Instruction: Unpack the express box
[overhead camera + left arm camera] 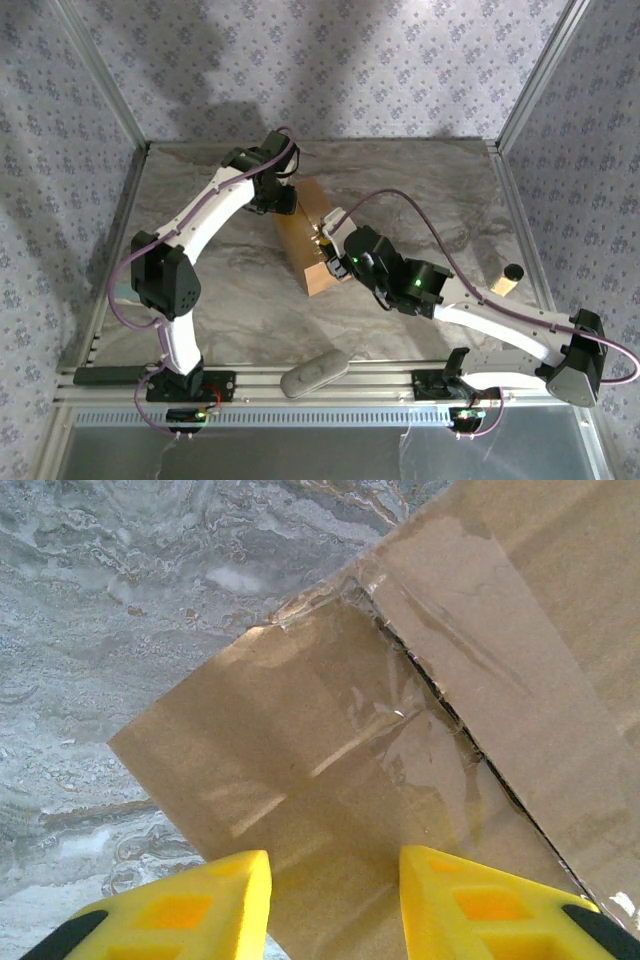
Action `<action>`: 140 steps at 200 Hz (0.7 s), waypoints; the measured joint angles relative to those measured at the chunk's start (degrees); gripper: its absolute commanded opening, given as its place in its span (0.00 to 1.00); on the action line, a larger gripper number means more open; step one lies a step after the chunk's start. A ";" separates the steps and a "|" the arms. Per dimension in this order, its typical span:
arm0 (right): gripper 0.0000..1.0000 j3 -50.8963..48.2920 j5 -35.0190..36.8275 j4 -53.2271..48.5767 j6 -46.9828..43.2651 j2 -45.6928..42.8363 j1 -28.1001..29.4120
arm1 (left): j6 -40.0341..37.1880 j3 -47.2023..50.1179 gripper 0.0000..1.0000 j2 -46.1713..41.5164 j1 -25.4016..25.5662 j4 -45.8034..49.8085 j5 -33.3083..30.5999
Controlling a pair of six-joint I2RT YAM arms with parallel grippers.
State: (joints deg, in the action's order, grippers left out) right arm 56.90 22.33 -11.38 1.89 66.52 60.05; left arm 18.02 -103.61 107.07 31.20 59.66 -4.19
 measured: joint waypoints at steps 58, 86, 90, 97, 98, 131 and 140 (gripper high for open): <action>0.00 -0.61 0.28 0.09 0.00 -0.24 0.57 | -0.04 -0.02 0.37 0.20 0.04 0.17 -0.24; 0.00 -0.87 0.92 0.02 -0.07 -0.66 1.16 | -0.20 -0.46 0.37 0.55 0.07 0.46 -0.20; 0.00 -0.90 0.94 -0.04 -0.17 -0.79 1.25 | -0.20 -0.59 0.37 0.66 0.07 0.48 -0.20; 0.00 -0.92 1.09 -0.26 -0.22 -0.96 1.36 | -0.20 -0.74 0.37 0.79 0.11 0.50 -0.17; 0.00 -0.94 1.11 -0.28 -0.22 -1.03 1.38 | -0.22 -0.76 0.37 0.81 0.11 0.50 -0.17; 0.00 -1.40 1.81 -2.49 -0.33 -2.95 1.99 | -0.22 -1.64 0.37 1.40 0.17 1.07 -0.26; 0.00 -1.49 2.01 -3.19 -0.37 -3.41 2.12 | -0.20 -1.90 0.36 1.60 0.20 1.25 -0.35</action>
State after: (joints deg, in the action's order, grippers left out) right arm 55.42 24.34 -14.57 1.52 63.11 62.17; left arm 17.82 -105.51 108.66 31.40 60.90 -4.54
